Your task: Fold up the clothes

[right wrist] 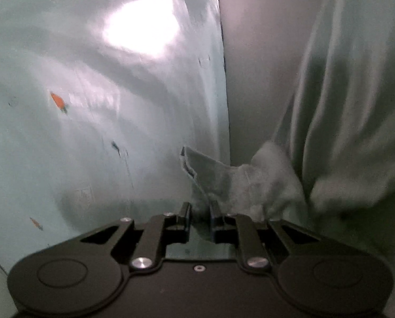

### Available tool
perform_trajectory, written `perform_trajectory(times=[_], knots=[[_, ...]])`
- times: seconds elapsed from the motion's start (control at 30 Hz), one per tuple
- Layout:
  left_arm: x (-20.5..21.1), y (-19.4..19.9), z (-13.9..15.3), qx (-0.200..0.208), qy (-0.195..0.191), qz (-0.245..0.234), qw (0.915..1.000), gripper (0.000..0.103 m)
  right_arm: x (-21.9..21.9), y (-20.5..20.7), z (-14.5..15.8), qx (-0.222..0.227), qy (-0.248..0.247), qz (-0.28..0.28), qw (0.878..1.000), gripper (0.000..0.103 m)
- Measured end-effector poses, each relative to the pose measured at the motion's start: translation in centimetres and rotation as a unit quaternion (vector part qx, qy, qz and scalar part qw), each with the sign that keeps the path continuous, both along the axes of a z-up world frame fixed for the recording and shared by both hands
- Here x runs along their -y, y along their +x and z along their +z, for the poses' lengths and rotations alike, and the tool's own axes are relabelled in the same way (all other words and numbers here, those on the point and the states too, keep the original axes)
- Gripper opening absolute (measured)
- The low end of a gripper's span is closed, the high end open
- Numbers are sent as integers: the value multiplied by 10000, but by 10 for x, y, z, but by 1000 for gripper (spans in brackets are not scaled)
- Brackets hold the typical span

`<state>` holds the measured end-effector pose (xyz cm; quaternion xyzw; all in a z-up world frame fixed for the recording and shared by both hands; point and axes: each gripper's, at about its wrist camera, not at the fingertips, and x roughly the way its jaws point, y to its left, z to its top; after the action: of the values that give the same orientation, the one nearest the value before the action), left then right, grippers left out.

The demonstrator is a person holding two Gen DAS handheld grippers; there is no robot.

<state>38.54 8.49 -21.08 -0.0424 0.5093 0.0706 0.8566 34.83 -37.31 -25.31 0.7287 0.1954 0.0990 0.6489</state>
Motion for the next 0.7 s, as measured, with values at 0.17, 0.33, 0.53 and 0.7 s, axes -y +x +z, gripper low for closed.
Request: perform_trajectory(times=[0.17,0.33,0.53,0.7], knots=[[-3,-4,-1,99,8,-5,10000,103,-38,20,2,2,-86,873,9961,15],[-3,-4,1,97,2,4,10000,103,-79,40,1,-61,-170,1700,9853,15],[-3,-3,1,103,-1,-7,9999,103,-118,56,-7,-228,-182,2316,9724,15],[-2,-3,-1,123,-3,-4,9999,103,-144,64,-11,-265,-193,2662,9634,15]])
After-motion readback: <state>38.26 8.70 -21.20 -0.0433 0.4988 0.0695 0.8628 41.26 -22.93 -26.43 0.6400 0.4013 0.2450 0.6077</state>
